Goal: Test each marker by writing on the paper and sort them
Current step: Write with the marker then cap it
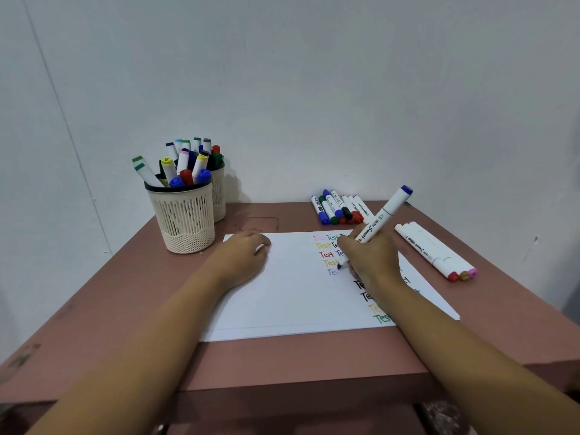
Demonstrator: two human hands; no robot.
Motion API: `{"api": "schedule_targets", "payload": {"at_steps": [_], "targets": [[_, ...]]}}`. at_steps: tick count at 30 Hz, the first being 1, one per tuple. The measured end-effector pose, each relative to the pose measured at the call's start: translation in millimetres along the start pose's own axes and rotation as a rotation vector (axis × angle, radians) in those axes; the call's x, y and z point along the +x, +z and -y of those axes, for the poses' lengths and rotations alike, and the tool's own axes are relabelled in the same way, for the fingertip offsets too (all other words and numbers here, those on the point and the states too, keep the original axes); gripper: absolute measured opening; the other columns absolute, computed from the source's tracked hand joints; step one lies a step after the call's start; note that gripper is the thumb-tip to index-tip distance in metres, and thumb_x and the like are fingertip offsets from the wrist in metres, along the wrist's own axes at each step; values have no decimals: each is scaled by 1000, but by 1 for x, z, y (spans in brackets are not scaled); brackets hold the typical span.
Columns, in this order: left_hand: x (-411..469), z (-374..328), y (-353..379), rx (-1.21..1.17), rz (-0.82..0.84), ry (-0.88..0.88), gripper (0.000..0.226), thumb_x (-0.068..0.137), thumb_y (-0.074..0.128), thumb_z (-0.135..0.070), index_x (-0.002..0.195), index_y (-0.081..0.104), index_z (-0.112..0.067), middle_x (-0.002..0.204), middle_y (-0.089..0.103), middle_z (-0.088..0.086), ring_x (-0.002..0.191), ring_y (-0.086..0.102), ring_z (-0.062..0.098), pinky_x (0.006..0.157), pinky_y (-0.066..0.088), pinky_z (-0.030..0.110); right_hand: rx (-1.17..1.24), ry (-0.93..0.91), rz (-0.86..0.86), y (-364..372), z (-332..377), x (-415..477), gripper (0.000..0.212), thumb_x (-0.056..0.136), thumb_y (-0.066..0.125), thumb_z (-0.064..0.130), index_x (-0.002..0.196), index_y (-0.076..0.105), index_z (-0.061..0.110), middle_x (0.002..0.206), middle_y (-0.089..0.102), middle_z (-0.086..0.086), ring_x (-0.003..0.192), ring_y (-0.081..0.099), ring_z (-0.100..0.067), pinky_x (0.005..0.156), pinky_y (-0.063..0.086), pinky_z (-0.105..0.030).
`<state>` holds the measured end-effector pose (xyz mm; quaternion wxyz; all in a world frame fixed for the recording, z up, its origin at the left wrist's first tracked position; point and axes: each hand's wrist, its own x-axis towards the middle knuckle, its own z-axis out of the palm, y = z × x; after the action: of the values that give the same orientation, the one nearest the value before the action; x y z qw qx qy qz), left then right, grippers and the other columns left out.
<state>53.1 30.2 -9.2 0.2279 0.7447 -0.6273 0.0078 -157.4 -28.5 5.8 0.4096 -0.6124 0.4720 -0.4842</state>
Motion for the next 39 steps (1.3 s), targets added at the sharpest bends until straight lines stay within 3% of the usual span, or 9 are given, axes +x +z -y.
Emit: {"api": "schedule_targets", "payload": {"at_steps": [6,11,16,20,23,27,30,36,39], "targets": [[0,0,-1,-6,1,1,29,97,42,-22,121,58,-21,134,51,-1,128,41,13,98,28,23,-47,-17,18,1,0,0,23,78,60,7,62,45,16,54,46,2,43,46,-12,45,35,-21],[-2,-1,-2,-7,6,5,29,97,42,-22,121,58,-20,133,51,-1,125,43,13,96,28,23,-95,-8,40,1,0,1,18,80,60,12,66,48,14,67,58,-6,59,55,-20,51,43,-25],[-2,-2,-3,-5,11,-7,29,97,42,-21,121,58,-20,132,52,-1,125,43,13,96,28,23,1,11,10,-1,0,2,26,78,59,8,61,42,18,56,45,0,49,40,-16,48,32,-24],[-3,-5,-6,-29,22,-14,32,97,39,-17,123,57,-18,132,52,0,123,44,14,94,28,21,-47,-5,28,1,0,0,24,78,59,8,61,44,16,61,52,-5,51,46,-18,49,37,-25],[-3,-6,-9,-117,41,-81,34,96,37,-15,126,53,-16,131,49,4,123,43,19,97,29,24,-56,-12,2,1,2,-2,25,81,57,9,63,42,16,61,47,1,55,48,-17,52,42,-26],[-2,-5,-9,-207,10,-169,18,92,39,-11,108,49,-13,112,39,6,104,46,22,88,32,28,59,58,-50,-1,2,2,27,82,56,9,64,38,18,58,43,2,45,40,-12,47,32,-22],[-2,-4,-10,-225,-21,-199,14,90,35,-4,99,42,-11,107,38,9,102,42,26,87,31,31,143,137,-72,-3,4,6,21,84,57,12,70,42,16,59,45,-2,44,40,-13,41,32,-22],[-1,-3,-13,-150,-7,-166,37,87,33,3,122,39,-6,119,39,16,112,40,31,98,33,40,300,200,-30,-6,13,5,36,90,58,43,74,43,14,56,46,-6,39,40,-14,37,32,-19],[-3,-4,-14,-142,-78,-63,41,88,37,2,127,42,-11,117,45,11,110,45,29,95,38,40,398,240,-46,-9,15,7,30,90,50,31,67,44,13,52,47,-5,40,41,-14,44,33,-22]]}}
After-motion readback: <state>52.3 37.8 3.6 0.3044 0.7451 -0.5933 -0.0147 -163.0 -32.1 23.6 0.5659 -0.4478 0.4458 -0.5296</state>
